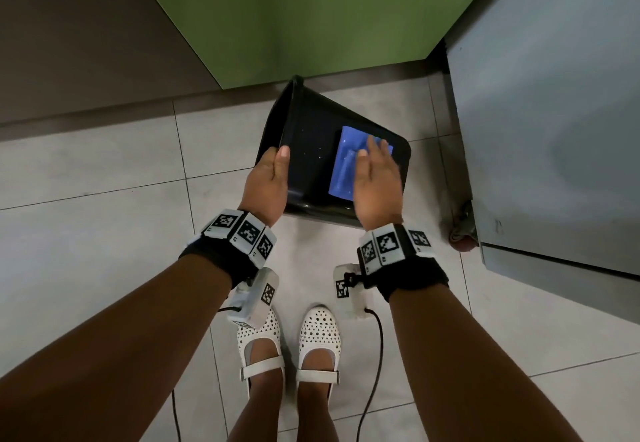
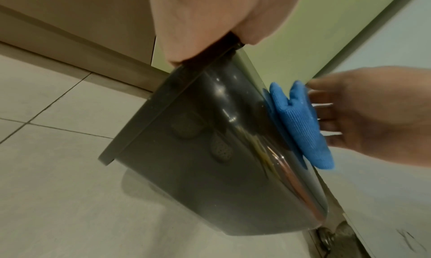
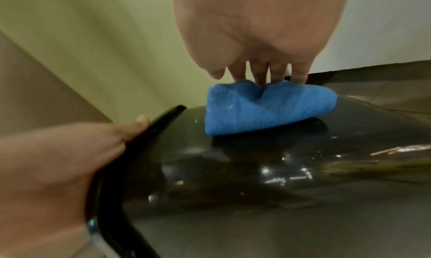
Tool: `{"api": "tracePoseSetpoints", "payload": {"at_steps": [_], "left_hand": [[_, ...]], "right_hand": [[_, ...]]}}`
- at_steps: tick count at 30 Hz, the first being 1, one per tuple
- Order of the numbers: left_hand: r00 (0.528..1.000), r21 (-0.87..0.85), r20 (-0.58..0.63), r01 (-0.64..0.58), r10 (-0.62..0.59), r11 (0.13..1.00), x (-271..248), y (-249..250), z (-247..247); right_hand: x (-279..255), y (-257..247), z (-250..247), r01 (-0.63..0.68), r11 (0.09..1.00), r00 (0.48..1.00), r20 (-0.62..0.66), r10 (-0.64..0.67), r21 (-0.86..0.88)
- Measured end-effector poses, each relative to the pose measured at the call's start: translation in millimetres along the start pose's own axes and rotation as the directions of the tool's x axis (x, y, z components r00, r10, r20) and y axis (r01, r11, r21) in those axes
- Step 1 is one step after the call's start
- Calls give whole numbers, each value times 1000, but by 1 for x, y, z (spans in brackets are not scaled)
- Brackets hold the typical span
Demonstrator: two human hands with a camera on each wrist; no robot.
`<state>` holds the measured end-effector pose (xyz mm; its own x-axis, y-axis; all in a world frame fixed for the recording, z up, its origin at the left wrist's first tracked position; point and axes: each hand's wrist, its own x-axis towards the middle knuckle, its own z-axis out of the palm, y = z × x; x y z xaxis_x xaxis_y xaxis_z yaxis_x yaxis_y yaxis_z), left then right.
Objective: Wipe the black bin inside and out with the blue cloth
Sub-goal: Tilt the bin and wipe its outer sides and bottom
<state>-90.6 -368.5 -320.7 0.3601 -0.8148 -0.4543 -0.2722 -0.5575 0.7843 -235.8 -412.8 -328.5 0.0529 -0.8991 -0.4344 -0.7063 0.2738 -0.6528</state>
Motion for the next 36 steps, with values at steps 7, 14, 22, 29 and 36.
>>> {"api": "tracePoseSetpoints", "payload": {"at_steps": [7, 14, 22, 29, 36], "left_hand": [[1000, -97, 23, 22, -20, 995, 5, -6, -2], [1000, -128, 9, -23, 24, 992, 5, -3, 0], [999, -148, -53, -6, -2, 989, 8, -7, 2], [999, -190, -13, 30, -33, 981, 13, -6, -4], [999, -117, -41, 24, -29, 993, 3, -7, -5]], "right_hand": [[15, -5, 26, 14, 917, 999, 50, 7, -398], [-8, -25, 45, 227, 864, 973, 143, -181, -450], [44, -45, 36, -75, 946, 992, 71, 103, -317], [-8, -44, 56, 193, 895, 978, 148, -145, -402], [53, 1, 14, -163, 931, 985, -5, 170, -327]]}}
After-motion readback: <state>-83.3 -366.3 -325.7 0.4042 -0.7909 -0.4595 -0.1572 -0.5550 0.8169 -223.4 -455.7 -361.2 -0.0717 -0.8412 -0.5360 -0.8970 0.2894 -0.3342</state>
